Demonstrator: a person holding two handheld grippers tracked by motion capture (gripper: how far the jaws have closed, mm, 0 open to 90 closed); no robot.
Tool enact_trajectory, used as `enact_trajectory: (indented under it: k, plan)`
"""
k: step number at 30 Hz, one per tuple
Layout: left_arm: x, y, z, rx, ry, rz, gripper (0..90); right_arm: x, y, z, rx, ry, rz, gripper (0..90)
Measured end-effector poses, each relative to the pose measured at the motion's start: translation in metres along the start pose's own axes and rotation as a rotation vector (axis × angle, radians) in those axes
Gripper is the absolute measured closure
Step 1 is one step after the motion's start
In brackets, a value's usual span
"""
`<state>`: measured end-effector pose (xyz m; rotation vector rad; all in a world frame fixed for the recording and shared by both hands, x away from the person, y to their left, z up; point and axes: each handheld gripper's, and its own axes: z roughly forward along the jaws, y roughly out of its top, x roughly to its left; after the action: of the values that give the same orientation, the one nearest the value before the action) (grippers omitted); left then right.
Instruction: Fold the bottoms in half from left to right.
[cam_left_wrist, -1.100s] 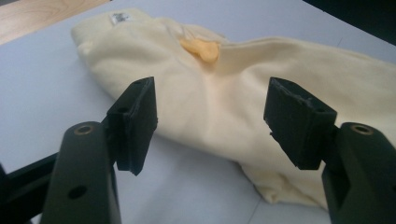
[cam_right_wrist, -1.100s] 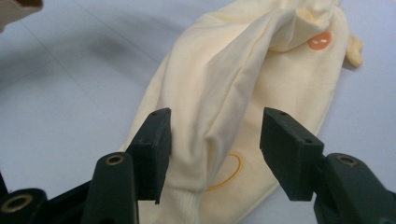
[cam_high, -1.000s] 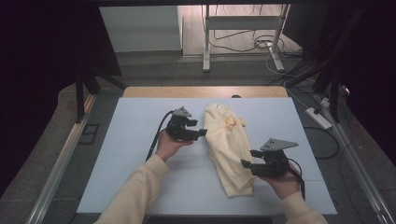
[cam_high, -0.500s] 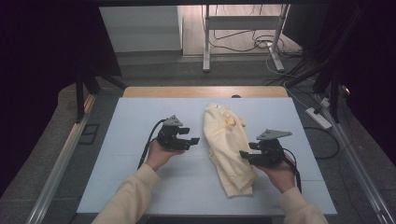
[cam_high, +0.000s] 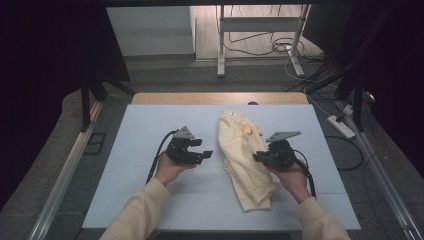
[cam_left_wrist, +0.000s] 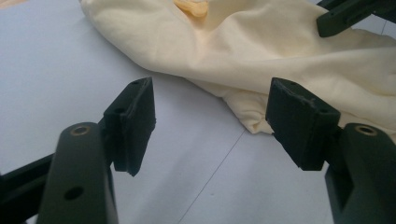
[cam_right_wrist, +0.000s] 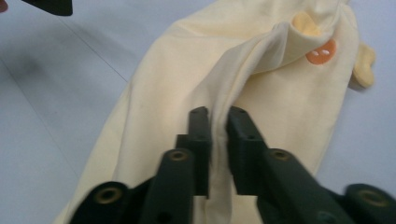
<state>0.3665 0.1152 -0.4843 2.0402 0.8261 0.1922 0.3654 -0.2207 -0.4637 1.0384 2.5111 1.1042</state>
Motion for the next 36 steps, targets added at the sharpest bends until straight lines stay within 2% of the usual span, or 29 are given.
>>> enact_trajectory:
  k: [3, 8, 11, 20, 23, 27, 29, 33, 36]
  plan:
    - [0.001, -0.002, -0.002, -0.002, 0.001, -0.006, 33.4, -0.001, -0.001, -0.005, -0.005, -0.008, 0.002, 86.1]
    - [0.003, -0.004, -0.005, -0.003, 0.0, -0.014, 33.3, -0.005, -0.009, -0.016, -0.007, -0.049, -0.004, 86.1]
    - [0.005, -0.005, -0.005, -0.006, -0.002, -0.026, 33.1, -0.009, -0.018, -0.018, 0.015, -0.058, 0.009, 86.2]
    - [0.004, -0.006, -0.005, -0.003, 0.003, -0.025, 32.7, -0.012, -0.034, -0.001, 0.113, -0.056, 0.007, 86.1]
    - [0.004, -0.006, -0.005, -0.003, 0.002, -0.024, 32.5, -0.012, -0.036, 0.004, 0.128, -0.054, 0.01, 85.6]
    - [0.005, -0.006, -0.005, -0.004, 0.0, -0.027, 32.2, -0.01, -0.035, 0.0, 0.099, -0.084, 0.002, 73.9]
    - [0.005, -0.006, -0.006, -0.008, -0.001, -0.025, 32.0, -0.008, -0.032, -0.009, 0.05, -0.098, -0.001, 68.8]
    - [0.004, -0.006, -0.006, -0.008, -0.002, -0.023, 31.9, -0.001, -0.025, -0.025, -0.028, -0.062, -0.004, 60.0]
    - [0.004, -0.006, -0.006, -0.009, -0.006, -0.026, 31.8, 0.006, -0.022, -0.029, -0.043, -0.038, -0.027, 56.3]
